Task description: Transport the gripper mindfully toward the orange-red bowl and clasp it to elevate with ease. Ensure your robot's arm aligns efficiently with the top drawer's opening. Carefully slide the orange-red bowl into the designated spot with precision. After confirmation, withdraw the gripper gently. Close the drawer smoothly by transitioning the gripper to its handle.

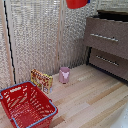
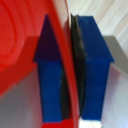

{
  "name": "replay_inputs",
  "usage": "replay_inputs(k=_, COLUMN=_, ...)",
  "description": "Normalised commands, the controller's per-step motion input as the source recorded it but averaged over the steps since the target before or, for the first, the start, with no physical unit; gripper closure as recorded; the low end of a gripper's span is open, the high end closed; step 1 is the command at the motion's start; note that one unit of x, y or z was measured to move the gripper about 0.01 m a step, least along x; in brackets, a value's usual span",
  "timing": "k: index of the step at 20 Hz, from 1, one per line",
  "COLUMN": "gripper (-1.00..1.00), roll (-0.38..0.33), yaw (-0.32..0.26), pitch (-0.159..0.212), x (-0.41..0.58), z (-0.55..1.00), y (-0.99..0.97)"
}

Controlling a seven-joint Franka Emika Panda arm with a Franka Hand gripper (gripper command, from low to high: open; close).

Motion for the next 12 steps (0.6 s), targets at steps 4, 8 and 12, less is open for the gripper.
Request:
replay_inputs(k=4, gripper=1.00, roll=0.040, yaw=-0.172, pitch=0.000, x=0.000, z=0.40, y=-0.63)
replay_inputs(k=8, gripper=1.00, roll=0.040, yaw=-0.162, pitch=0.000, x=0.000, z=0.28, y=-0.67)
replay_inputs(k=12, gripper=1.00, roll=0.042, yaw=-0.133, pitch=0.000, x=0.000, z=0.22, y=-0.76)
